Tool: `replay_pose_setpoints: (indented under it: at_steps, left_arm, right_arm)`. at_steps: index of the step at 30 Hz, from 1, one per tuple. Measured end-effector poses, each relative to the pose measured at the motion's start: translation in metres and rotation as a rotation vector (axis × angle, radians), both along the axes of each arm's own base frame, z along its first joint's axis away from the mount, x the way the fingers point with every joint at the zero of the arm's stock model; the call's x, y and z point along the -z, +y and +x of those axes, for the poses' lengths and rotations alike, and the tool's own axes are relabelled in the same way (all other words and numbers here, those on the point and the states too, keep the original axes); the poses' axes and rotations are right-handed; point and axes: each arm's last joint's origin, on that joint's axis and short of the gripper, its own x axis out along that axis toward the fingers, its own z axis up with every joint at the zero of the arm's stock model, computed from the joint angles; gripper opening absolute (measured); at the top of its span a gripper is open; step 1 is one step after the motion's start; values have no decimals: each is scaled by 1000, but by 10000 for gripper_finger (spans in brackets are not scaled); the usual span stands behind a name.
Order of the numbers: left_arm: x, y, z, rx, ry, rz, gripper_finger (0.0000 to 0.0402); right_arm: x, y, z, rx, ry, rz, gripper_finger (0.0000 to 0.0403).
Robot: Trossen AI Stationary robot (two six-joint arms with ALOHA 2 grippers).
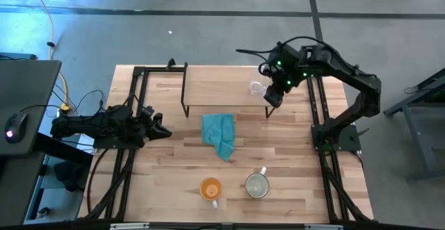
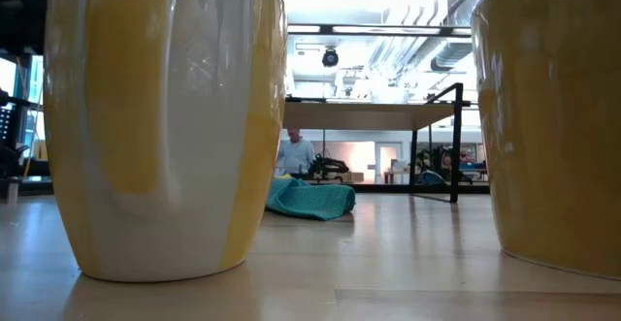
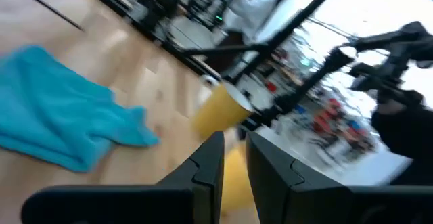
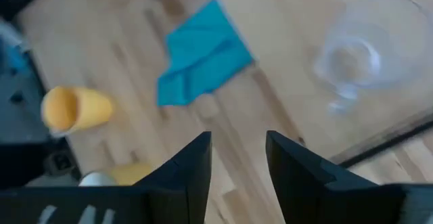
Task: Stack small to large cups/mugs on shelf
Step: Put the yellow mug on the shelf
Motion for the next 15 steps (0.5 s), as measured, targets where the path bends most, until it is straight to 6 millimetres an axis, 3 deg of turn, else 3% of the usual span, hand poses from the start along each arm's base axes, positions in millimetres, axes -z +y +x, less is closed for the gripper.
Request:
replay_pose_setpoints:
  at_steps: [8,15]
  left_arm:
    - [-3,-4,-1,125,-3,-119,53]
    - [-6,-8,6,221,6,-187,53]
  right_arm:
    - [-10,30,14,-166,-129,-47,133]
    - [-10,37,14,-120,-115,3,133]
